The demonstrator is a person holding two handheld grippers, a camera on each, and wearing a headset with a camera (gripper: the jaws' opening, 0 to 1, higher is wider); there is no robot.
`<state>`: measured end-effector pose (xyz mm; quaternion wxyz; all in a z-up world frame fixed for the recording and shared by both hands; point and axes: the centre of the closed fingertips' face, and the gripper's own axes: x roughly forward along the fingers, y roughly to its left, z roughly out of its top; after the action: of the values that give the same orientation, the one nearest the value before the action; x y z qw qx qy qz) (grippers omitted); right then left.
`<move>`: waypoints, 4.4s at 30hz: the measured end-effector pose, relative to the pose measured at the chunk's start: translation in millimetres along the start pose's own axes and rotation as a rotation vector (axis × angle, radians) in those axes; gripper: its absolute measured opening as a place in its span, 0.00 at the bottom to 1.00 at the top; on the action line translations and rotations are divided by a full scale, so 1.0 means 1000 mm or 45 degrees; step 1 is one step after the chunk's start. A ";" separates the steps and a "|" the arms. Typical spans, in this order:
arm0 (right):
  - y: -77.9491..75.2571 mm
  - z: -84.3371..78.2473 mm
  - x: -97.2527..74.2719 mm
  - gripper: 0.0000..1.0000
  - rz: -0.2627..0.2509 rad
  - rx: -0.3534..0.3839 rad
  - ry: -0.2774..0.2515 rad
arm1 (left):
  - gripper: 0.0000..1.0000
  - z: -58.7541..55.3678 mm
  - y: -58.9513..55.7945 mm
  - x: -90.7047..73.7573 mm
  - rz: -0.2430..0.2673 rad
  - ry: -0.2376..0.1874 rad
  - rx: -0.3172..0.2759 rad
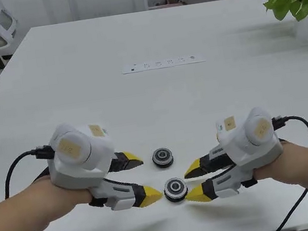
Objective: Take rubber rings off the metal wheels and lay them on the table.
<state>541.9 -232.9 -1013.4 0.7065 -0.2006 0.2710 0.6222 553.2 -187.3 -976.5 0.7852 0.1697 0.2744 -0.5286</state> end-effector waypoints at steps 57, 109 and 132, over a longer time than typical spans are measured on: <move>0.002 -0.004 0.002 0.11 0.020 0.193 -0.077 | 0.13 0.001 -0.021 0.044 -0.014 -0.011 0.046; 0.002 0.019 -0.004 0.00 0.105 0.757 -0.295 | 0.11 0.000 -0.021 0.045 0.047 0.022 0.099; -0.002 0.027 -0.012 0.00 0.093 0.727 -0.329 | 0.19 0.006 -0.026 0.029 -0.012 0.014 0.048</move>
<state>546.6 -225.7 -985.3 0.7402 0.0964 0.3499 0.5661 539.1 -222.3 -989.2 0.7778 0.1859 0.2695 -0.5364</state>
